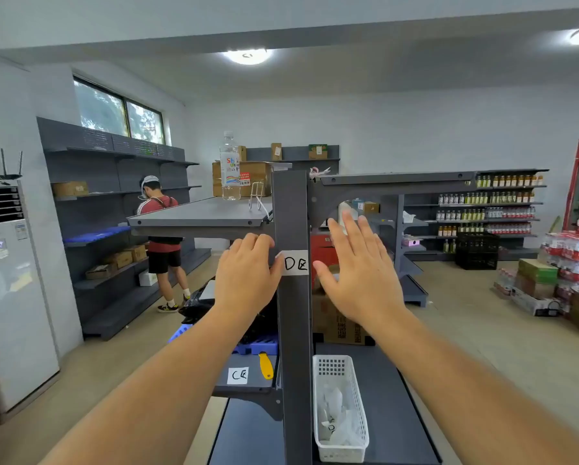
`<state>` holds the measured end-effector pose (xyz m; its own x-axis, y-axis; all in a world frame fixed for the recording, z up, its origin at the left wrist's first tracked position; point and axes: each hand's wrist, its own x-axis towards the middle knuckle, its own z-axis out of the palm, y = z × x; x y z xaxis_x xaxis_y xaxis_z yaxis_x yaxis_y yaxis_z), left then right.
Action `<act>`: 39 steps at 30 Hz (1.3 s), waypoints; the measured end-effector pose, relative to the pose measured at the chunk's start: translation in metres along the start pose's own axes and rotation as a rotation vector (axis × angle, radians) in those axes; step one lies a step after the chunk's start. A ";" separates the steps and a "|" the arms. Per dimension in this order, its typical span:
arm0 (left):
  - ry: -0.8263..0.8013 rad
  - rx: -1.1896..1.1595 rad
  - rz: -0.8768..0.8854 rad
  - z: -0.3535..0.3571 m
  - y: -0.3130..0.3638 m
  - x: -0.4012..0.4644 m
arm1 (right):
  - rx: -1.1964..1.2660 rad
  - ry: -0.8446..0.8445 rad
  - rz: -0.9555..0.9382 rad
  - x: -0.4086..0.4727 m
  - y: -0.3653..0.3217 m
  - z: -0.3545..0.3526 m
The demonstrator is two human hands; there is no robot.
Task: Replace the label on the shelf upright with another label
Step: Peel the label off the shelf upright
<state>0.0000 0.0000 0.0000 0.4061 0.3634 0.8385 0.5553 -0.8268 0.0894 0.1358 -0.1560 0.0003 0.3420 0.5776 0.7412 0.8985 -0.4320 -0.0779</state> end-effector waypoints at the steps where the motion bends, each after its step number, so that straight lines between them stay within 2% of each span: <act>1: 0.002 -0.023 0.013 0.002 0.001 0.000 | -0.003 -0.012 -0.005 -0.001 0.000 0.000; 6: -0.028 -0.109 -0.070 0.004 0.012 0.004 | -0.001 -0.030 -0.027 -0.004 0.004 0.007; 14: -0.040 -0.127 -0.086 0.007 0.014 0.002 | 0.040 -0.082 -0.007 -0.006 0.004 0.004; 21: -0.093 -0.221 -0.005 0.007 0.015 -0.014 | 0.096 -0.076 0.007 -0.006 0.000 0.004; 25: -0.110 -0.273 0.125 -0.005 0.017 -0.024 | 0.127 -0.041 -0.009 -0.006 -0.002 0.004; 28: -0.060 -0.323 0.240 -0.016 0.020 -0.029 | 0.366 -0.072 0.034 -0.004 -0.003 0.004; 32: 0.009 -0.326 0.315 -0.022 0.020 -0.027 | 0.834 -0.127 0.244 -0.002 -0.006 -0.001; 39: 0.020 -0.346 0.292 -0.027 0.025 -0.025 | 1.205 -0.325 0.389 -0.007 -0.012 -0.010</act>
<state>-0.0163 -0.0414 -0.0043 0.4936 0.0884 0.8652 0.1433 -0.9895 0.0193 0.1199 -0.1618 0.0020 0.5320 0.7690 0.3544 0.3489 0.1823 -0.9193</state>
